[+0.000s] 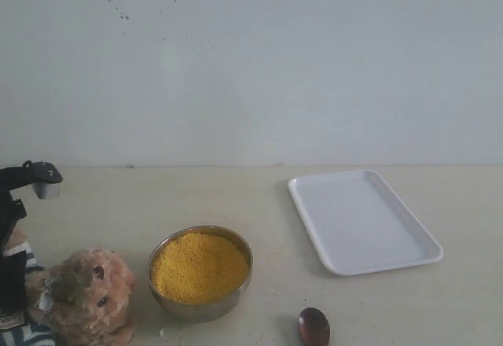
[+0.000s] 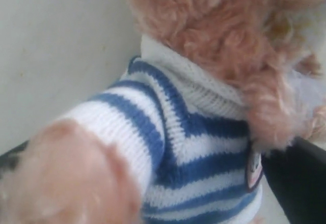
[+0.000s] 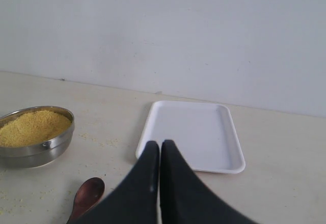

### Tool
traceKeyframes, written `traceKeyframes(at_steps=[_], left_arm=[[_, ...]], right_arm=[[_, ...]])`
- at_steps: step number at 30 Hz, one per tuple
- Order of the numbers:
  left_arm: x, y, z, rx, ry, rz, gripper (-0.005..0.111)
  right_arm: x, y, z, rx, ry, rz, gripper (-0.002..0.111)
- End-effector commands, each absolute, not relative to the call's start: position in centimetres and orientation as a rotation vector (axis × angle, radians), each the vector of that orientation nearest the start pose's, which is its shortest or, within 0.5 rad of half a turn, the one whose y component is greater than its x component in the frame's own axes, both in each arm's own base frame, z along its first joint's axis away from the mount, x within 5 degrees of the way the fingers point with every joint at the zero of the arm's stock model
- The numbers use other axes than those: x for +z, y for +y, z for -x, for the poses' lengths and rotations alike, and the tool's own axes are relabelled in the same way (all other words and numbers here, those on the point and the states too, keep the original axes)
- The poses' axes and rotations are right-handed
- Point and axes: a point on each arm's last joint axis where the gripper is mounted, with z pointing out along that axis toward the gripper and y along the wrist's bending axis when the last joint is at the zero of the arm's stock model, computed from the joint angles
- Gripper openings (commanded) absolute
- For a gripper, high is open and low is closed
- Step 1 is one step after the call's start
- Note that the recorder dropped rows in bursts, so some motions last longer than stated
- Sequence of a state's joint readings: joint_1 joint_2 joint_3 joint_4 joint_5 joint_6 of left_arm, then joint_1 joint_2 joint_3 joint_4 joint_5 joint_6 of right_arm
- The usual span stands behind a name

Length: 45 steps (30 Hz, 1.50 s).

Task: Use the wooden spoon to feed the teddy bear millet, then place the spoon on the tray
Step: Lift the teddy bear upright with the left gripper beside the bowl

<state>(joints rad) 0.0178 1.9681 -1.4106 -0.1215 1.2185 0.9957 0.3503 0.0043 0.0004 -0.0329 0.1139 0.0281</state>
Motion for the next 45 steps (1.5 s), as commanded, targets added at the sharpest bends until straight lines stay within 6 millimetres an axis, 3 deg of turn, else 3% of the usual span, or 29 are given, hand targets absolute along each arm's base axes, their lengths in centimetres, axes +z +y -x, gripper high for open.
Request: traceKeyframes(at_steps=[1, 7, 12, 14, 16, 18, 21, 23, 28, 32, 36, 40, 45], left_arm=[[17.0, -0.5, -36.9, -0.306, 2.860, -1.446, 0.110], [14.3, -0.7, -37.2, -0.406, 2.915, -1.431, 0.110], [13.1, -1.7, -37.4, -0.562, 2.991, -1.198, 0.108], [13.1, -2.0, -37.4, -0.605, 2.985, -1.160, 0.102], [13.2, -2.0, -37.4, -0.602, 3.001, -1.128, 0.085], [13.3, -1.8, -37.4, -0.580, 3.004, -1.139, 0.061], [13.5, -1.3, -37.5, -0.489, 3.006, -1.212, 0.006], [13.5, -1.1, -37.5, -0.457, 3.037, -1.178, 0.005], [13.5, -1.0, -37.5, -0.418, 3.179, -0.868, 0.004], [13.5, -0.5, -37.4, -0.335, 3.223, -0.825, 0.004], [14.0, -0.5, -37.4, -0.304, 3.268, -0.632, 0.004], [17.0, -1.0, -37.0, -0.353, 3.190, -0.556, 0.004], [23.2, -1.5, -35.7, -0.365, 3.048, -0.375, 0.004]], right_arm=[[20.4, 1.9, -5.3, 0.263, 1.571, 0.280, 0.000], [20.4, 1.9, -5.3, 0.263, 1.571, 0.280, 0.000], [20.4, 1.9, -5.3, 0.263, 1.571, 0.280, 0.000], [20.4, 1.9, -5.3, 0.263, 1.571, 0.280, 0.000], [20.4, 1.9, -5.3, 0.263, 1.571, 0.280, 0.000], [20.4, 1.9, -5.3, 0.263, 1.571, 0.280, 0.000], [20.4, 1.9, -5.3, 0.263, 1.571, 0.280, 0.000], [20.4, 1.9, -5.3, 0.263, 1.571, 0.280, 0.000], [20.4, 1.9, -5.3, 0.263, 1.571, 0.280, 0.000], [20.4, 1.9, -5.3, 0.263, 1.571, 0.280, 0.000], [20.4, 1.9, -5.3, 0.263, 1.571, 0.280, 0.000], [20.4, 1.9, -5.3, 0.263, 1.571, 0.280, 0.000], [20.4, 1.9, -5.3, 0.263, 1.571, 0.280, 0.000]])
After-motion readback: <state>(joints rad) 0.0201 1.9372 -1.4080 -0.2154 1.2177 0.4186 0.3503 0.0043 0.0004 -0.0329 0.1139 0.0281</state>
